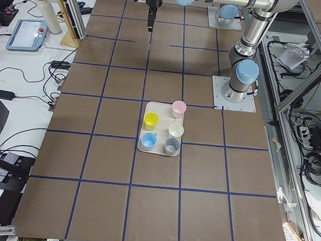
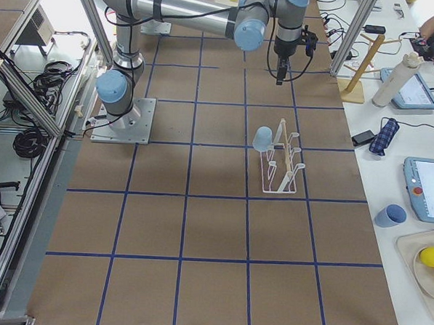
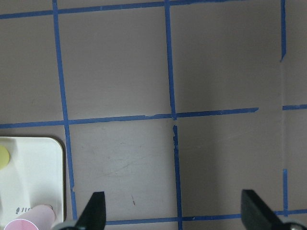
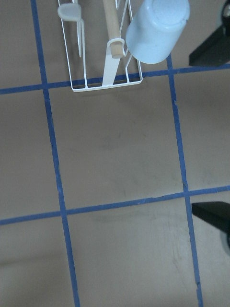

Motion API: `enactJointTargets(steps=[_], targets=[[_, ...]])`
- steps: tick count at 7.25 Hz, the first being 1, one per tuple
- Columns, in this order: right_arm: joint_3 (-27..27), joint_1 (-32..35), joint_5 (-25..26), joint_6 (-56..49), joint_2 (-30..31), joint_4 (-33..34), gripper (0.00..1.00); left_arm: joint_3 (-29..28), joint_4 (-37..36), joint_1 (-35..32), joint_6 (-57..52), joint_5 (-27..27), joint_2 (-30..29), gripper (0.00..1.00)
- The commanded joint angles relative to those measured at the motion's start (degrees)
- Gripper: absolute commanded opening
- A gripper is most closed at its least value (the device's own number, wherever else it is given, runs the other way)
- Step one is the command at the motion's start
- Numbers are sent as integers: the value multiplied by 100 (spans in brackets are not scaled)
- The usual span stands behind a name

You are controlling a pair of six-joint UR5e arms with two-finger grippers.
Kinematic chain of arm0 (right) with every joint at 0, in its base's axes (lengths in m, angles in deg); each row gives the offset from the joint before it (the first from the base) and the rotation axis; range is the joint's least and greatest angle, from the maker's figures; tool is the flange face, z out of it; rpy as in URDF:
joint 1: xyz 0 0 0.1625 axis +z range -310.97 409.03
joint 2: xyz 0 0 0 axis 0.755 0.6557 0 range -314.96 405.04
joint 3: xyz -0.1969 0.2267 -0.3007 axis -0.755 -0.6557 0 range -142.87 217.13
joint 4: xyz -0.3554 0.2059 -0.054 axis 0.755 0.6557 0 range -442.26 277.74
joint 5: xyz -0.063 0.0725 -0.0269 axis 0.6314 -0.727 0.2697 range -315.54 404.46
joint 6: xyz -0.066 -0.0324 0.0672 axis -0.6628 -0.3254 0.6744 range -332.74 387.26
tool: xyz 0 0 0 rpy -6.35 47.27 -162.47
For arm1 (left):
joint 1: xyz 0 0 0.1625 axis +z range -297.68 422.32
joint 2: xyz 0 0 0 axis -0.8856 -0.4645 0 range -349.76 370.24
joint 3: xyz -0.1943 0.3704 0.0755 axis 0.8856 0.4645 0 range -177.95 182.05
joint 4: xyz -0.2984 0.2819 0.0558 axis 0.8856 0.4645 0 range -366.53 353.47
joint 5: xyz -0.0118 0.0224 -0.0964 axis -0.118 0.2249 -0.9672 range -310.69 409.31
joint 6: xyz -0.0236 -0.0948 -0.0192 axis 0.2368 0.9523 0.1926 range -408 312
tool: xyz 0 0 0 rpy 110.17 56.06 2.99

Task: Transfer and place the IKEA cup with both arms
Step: 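Move the right gripper down to the light blue cup on the wire rack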

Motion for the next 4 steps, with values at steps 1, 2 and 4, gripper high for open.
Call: enactJointTargets(steps=[1,2,4], targets=[[181,-490,44,-513,-208,95,100,1,-3,0,0,-6,3,100],[269,-710,62,-994,-252,208,100,35,-3,0,-9,11,12,100],[532,-1053,62,-1515,-244,331,100,27,-3,0,-9,2,12,100]])
